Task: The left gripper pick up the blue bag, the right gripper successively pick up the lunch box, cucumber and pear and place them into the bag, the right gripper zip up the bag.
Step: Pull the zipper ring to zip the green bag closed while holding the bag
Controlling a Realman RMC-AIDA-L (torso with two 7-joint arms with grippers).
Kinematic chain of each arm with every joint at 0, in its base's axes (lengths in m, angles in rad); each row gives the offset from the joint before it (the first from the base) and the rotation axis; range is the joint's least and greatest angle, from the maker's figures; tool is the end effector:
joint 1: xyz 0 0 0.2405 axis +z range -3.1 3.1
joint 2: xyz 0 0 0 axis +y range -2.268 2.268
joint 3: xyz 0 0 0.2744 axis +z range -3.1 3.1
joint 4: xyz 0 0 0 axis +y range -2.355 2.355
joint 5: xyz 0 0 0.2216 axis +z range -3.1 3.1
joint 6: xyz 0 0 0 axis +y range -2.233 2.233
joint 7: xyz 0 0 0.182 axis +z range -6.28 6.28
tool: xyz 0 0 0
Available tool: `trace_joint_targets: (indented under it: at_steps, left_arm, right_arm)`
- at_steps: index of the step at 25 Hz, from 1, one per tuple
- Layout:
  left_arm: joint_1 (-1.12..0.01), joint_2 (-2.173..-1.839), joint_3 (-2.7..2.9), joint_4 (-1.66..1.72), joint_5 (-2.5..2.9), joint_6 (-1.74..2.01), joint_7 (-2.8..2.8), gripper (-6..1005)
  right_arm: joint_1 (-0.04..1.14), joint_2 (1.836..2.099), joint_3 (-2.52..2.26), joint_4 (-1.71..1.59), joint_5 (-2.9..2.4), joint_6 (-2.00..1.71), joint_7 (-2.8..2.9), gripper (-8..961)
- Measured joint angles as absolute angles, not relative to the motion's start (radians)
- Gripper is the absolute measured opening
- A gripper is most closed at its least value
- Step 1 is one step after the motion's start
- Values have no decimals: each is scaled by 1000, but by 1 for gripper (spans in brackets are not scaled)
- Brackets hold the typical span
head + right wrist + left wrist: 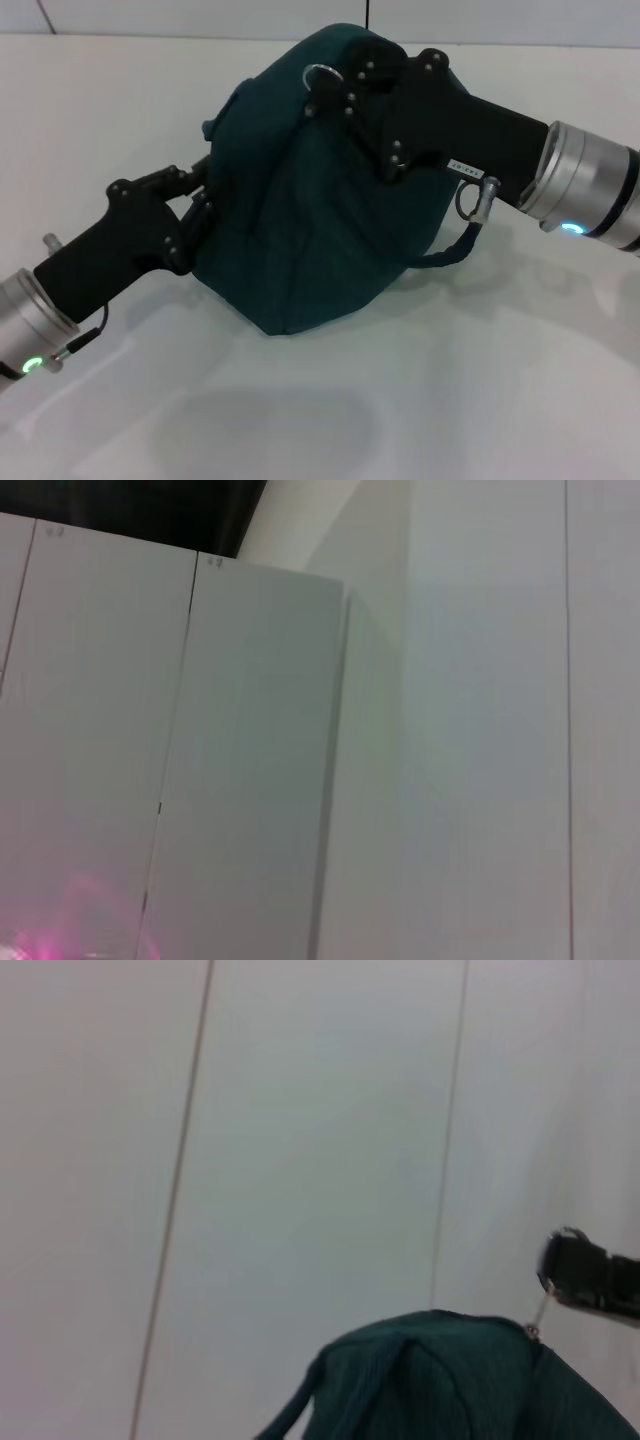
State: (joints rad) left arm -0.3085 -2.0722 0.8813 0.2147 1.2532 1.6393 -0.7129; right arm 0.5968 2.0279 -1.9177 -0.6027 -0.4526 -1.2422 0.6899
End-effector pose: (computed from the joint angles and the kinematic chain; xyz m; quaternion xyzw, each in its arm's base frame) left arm -0.3013 0.2921 -0.0447 -0.8241 -0.1691 -0.4371 0.3181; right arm 0.1114 0.3705 -0.0948 -0.8724 -0.0258 0.4537 0.1802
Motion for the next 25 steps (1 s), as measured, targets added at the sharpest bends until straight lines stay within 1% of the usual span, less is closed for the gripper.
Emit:
trace_joint_targets:
  at_steps: [4, 9, 25]
  left_arm:
    - [-311, -2071, 881, 215, 1265, 1628, -712, 185]
    - [-311, -2071, 881, 215, 1283, 1628, -709, 56]
    - [-296, -2057, 880, 215, 1337, 1632, -704, 56]
  right_arm:
    - [595, 2028, -1918, -605, -447, -1247, 691, 29]
    - [590, 2028, -1909, -600, -430, -1248, 690, 30]
    - [542, 2025, -1811, -581, -428, -1247, 689, 36]
